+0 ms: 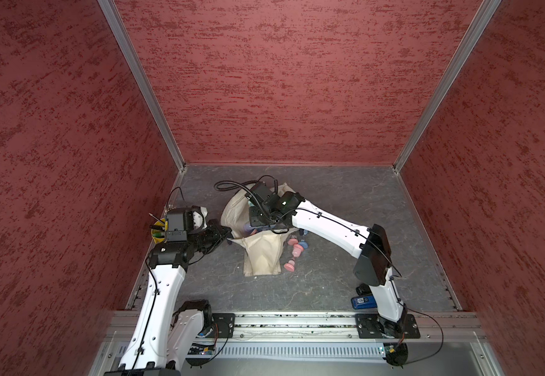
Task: Put the hourglass into the canvas bag
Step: Place the hourglass in the canvas bag.
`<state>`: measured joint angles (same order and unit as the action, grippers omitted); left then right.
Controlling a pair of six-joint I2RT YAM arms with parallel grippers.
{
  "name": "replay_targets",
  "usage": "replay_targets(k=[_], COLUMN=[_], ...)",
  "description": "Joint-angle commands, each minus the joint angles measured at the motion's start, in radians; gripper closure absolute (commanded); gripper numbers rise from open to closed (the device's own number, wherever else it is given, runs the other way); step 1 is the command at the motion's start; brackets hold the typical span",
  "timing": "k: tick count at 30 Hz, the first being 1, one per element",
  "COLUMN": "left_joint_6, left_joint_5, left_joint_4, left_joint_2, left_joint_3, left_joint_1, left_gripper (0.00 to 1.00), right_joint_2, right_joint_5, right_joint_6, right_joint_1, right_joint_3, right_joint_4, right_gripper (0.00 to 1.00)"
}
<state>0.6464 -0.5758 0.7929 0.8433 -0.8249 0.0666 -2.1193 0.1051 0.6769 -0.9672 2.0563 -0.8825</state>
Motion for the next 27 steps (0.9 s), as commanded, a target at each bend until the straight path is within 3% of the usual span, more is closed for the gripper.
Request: replay_targets(k=[1, 7, 16, 19, 27], left_joint_6=[-0.012, -0.013, -0.013, -0.013, -0.013], left_joint_5=[-0.008, -0.009, -0.008, -0.006, -0.005], left_joint_4=[-0.02, -0.018, -0.021, -0.021, -0.021], left_joint_2=[-0.018, -0.019, -0.018, -0.017, -0.021], left_joint_3=[-0.019, -0.02, -0.016, -0.013, -0.008], left_joint_1=[0.007, 0.006, 0.005, 0.003, 0.004], left_gripper=[1.0, 1.0, 1.0, 1.0, 1.0], right_joint_2=[-0.02, -0.046, -0.042, -0.024, 0.084], right_joint_5=[-0.008, -0.004, 0.025, 0.042, 0.107], right_joint_6=[0.018, 0.027, 0.03, 0.026, 0.01], right_joint_1=[-0.002, -0.002, -0.001, 0.0, -0.009], right_joint_3=[0.046, 0.057, 0.07, 0.085, 0.079], right_joint_4=[-0.005, -0.008, -0.02, -0.025, -0.008], right_gripper=[1.0, 0.99, 0.49, 0.44, 0.44])
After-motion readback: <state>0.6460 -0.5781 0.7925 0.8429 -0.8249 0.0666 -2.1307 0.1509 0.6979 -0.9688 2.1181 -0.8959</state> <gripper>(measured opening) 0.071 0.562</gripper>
